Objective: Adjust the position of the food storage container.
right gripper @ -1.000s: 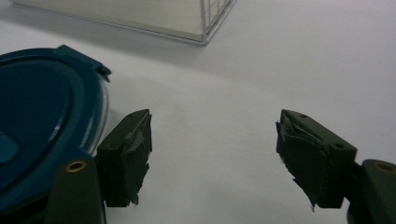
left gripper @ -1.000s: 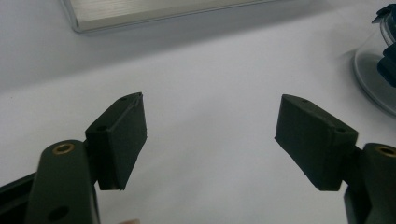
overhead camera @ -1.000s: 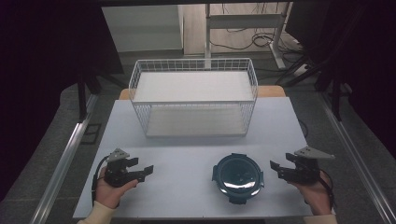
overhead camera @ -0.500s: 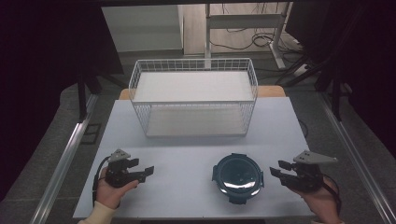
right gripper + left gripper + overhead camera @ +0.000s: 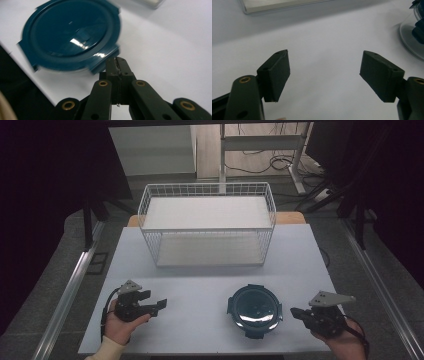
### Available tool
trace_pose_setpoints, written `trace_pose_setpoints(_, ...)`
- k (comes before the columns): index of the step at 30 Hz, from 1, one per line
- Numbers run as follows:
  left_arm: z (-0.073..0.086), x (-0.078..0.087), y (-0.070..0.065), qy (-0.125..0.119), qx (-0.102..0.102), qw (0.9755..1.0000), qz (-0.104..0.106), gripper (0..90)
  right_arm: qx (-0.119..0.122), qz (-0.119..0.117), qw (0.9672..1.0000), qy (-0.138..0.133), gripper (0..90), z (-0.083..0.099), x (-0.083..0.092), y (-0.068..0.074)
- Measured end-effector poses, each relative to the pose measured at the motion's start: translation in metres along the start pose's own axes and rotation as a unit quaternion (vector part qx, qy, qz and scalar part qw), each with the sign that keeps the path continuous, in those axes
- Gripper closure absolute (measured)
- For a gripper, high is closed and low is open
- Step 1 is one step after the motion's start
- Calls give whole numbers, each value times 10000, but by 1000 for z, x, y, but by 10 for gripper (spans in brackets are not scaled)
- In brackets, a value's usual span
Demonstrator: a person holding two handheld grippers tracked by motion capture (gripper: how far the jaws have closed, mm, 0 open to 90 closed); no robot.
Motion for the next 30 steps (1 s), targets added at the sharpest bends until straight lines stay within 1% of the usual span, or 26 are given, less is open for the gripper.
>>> trace_pose_setpoints(1, 0, 0, 0, -4, 56, 10000, 25, 239, 60, -133, 9998, 116, 896, 4, -1, 3)
trace_pose_setpoints(2, 0, 0, 0, -4, 56, 10000, 25, 239, 60, -133, 9998, 116, 896, 4, -1, 3)
trace_pose_setpoints(3, 0, 1, 0, -2, 96, 9999, 49, 239, 85, -206, 9995, 220, 896, 8, -3, 6)
trace_pose_setpoints(4, 0, 1, 0, -2, 96, 9999, 49, 239, 85, -206, 9995, 220, 896, 8, -3, 6)
trace_pose_setpoints(5, 0, 1, 0, -1, 110, 9999, 51, 240, 89, -243, 9992, 291, 896, 11, -5, 7)
trace_pose_setpoints(7, 0, 0, 1, 18, 129, 9999, 41, 240, 108, -262, 9990, 338, 896, 13, -8, 8)
trace_pose_setpoints(11, 1, -1, 0, 50, 133, 9999, 40, 240, 153, -333, 9986, 388, 896, 14, -10, 10)
trace_pose_setpoints(14, 1, -2, 0, 58, 126, 9999, 43, 240, 246, -362, 9981, 429, 896, 14, -15, 14)
trace_pose_setpoints(16, 1, -1, 0, 46, 123, 9999, 43, 241, 282, -363, 9980, 445, 897, 14, -18, 16)
trace_pose_setpoints(17, 0, -1, -1, 31, 115, 9999, 41, 241, 303, -280, 9981, 468, 897, 14, -21, 16)
trace_pose_setpoints(20, 1, -1, -1, 37, 118, 9999, 45, 241, 274, -276, 9982, 465, 897, 15, -21, 16)
trace_pose_setpoints(25, 1, -2, -1, 65, 119, 9999, 49, 241, 342, -303, 9978, 490, 897, 15, -20, 17)
trace_pose_setpoints(29, 1, -3, -2, 69, 117, 9999, 54, 241, 363, -367, 9974, 498, 897, 16, -19, 18)
trace_pose_setpoints(30, 1, -3, -2, 67, 115, 9999, 57, 241, 368, -481, 9969, 494, 897, 16, -18, 20)
Point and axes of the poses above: each handheld gripper's, and its own axes: x roughly backward along the jaws, z roughly out of its underside, y roughly to its left, the point moved 6 cm from there along -x, roughly forward along the jaws, and after that the axes turned 3 degrees about z, right-handed, at the moved point
